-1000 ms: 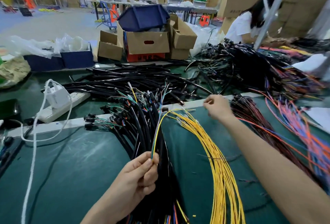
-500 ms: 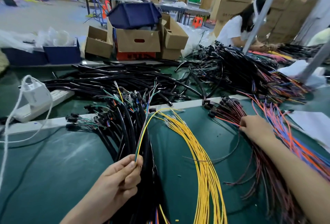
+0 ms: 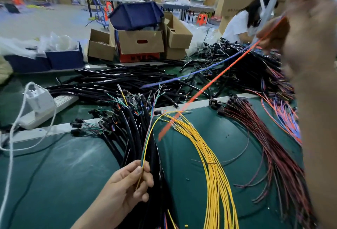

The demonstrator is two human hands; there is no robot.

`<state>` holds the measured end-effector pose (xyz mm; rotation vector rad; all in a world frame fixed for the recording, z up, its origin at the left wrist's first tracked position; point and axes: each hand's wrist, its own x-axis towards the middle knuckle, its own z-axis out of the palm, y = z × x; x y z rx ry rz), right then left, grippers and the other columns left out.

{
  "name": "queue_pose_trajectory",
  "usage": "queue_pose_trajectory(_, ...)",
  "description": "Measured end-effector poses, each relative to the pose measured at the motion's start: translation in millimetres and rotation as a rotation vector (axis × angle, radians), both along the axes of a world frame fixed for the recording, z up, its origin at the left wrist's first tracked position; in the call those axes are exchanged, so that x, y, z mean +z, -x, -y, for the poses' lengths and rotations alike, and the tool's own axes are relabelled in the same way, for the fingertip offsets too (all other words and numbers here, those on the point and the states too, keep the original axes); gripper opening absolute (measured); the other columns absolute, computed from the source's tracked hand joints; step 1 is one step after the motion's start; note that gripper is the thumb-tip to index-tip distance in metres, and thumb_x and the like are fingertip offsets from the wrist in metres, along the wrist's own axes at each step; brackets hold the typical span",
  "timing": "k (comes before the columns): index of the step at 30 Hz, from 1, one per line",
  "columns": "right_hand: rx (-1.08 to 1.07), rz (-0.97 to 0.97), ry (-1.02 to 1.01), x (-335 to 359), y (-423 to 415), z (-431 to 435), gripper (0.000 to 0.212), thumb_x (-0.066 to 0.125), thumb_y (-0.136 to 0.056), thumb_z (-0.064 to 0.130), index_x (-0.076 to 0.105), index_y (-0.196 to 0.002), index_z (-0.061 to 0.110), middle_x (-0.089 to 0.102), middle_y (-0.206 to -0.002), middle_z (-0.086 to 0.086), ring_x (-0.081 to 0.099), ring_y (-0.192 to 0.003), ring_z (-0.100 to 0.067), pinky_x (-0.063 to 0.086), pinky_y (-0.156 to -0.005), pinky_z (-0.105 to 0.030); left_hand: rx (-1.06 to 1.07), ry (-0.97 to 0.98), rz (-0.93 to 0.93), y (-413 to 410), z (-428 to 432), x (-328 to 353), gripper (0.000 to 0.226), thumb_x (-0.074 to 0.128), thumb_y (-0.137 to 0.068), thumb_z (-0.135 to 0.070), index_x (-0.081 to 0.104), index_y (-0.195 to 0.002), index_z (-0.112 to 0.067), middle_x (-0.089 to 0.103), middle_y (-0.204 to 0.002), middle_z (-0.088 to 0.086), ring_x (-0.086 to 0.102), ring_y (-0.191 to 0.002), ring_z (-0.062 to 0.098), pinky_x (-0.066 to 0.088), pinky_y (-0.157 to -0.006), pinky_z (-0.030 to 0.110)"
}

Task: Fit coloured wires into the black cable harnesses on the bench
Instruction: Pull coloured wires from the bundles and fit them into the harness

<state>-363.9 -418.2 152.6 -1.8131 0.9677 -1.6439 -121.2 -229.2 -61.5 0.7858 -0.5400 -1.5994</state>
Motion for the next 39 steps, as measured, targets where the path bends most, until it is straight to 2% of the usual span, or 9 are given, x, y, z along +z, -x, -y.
queue_pose_trajectory(3, 0.337, 0.144, -0.253, -17.5, -45.6, -24.2, 0.014, 0.038, -0.102, 0.023, 0.041, -0.092, 0.013, 0.062, -0.050, 0.000, 0.051, -0.034, -0.013, 0.037, -0.035, -0.016, -0.022, -0.046, 0.028, 0.1, -2.4, 1.3, 0.013, 0.050, -0.078, -0.009, 0.055, -0.084, 0.002, 0.066, -0.087, 0.033, 0.057, -0.043, 0.025, 0.055, -0.047, 0.036)
queue_pose_trajectory(7, 0.588, -0.013, -0.469, -74.6, -98.2, -40.7, 0.017, 0.038, -0.102, 0.014, 0.036, -0.086, 0.015, 0.061, -0.050, -0.009, 0.048, -0.031, -0.017, 0.035, -0.031, -0.017, -0.094, -0.077, 0.036, -3.7, -2.7, 3.5, 0.020, 0.049, -0.077, -0.007, 0.051, -0.093, 0.005, 0.063, -0.100, 0.039, 0.068, -0.067, 0.046, 0.057, -0.057, 0.047)
queue_pose_trajectory(10, 0.597, -0.181, -0.435, -98.1, -111.7, -30.7, 0.016, 0.037, -0.103, 0.011, 0.037, -0.087, 0.014, 0.059, -0.052, -0.012, 0.047, -0.031, -0.016, 0.036, -0.030, -0.019, -0.112, -0.056, 0.055, -4.4, -5.6, 6.1, 0.018, 0.048, -0.079, -0.007, 0.052, -0.094, 0.005, 0.064, -0.086, 0.035, 0.061, -0.048, 0.032, 0.055, -0.050, 0.040)
queue_pose_trajectory(13, 0.577, -0.296, -0.369, -107.0, -117.2, -19.2, 0.015, 0.039, -0.102, 0.013, 0.040, -0.088, 0.017, 0.060, -0.052, -0.011, 0.047, -0.031, -0.018, 0.037, -0.030, -0.021, -0.118, -0.045, 0.080, -5.0, -5.4, 4.0, 0.028, 0.046, -0.083, -0.006, 0.061, -0.103, 0.006, 0.047, -0.058, 0.019, 0.033, -0.032, 0.012, 0.038, -0.033, 0.019)
queue_pose_trajectory(18, 0.446, -0.328, -0.374, -116.0, -104.8, 11.5, 0.014, 0.039, -0.101, 0.012, 0.042, -0.088, 0.016, 0.060, -0.049, -0.008, 0.049, -0.030, -0.016, 0.036, -0.030, -0.018, -0.090, -0.065, 0.101, -3.0, -2.3, 4.7, 0.030, 0.048, -0.081, -0.010, 0.069, -0.095, 0.006, 0.034, -0.051, 0.007, 0.024, -0.035, 0.007, 0.026, -0.034, 0.009)
queue_pose_trajectory(23, 0.174, -0.221, -0.609, -134.4, -58.2, 63.9, 0.023, 0.043, -0.101, 0.020, 0.056, -0.090, 0.005, 0.065, -0.054, -0.008, 0.059, -0.043, -0.018, 0.047, -0.044, -0.025, -0.102, -0.096, 0.067, -1.7, -3.8, 9.7, 0.019, 0.046, -0.082, -0.010, 0.053, -0.092, 0.003, 0.031, -0.051, 0.003, 0.021, -0.035, 0.005, 0.024, -0.033, 0.008)
queue_pose_trajectory(27, -0.495, -1.060, -0.507, -175.3, 20.3, 98.6, 0.021, 0.050, -0.092, 0.009, 0.062, -0.106, 0.001, 0.062, -0.110, -0.021, 0.060, -0.101, -0.037, 0.049, -0.083, -0.039, -0.086, -0.100, 0.027, -2.5, -2.5, 8.5, 0.014, 0.045, -0.083, -0.009, 0.050, -0.091, 0.001, 0.029, -0.052, 0.002, 0.022, -0.034, 0.004, 0.024, -0.033, 0.008)
queue_pose_trajectory(33, -0.516, -1.216, -0.305, -213.5, 36.1, 93.2, 0.015, 0.049, -0.093, 0.008, 0.057, -0.105, 0.003, 0.050, -0.106, -0.016, 0.058, -0.092, -0.038, 0.043, -0.068, -0.038, -0.093, -0.091, 0.018, -6.0, -0.9, 3.7, 0.014, 0.046, -0.083, -0.010, 0.053, -0.090, 0.001, 0.031, -0.053, 0.002, 0.020, -0.036, 0.005, 0.024, -0.033, 0.009)
queue_pose_trajectory(39, -0.473, -1.272, -0.316, -210.9, 31.9, 90.8, 0.025, 0.048, -0.098, 0.021, 0.048, -0.115, 0.003, 0.048, -0.119, -0.016, 0.050, -0.108, -0.035, 0.047, -0.079, -0.042, -0.111, -0.056, 0.039, -4.9, -3.0, 2.1, 0.024, 0.049, -0.081, -0.009, 0.065, -0.092, 0.005, 0.033, -0.054, 0.004, 0.022, -0.039, 0.006, 0.025, -0.034, 0.012)
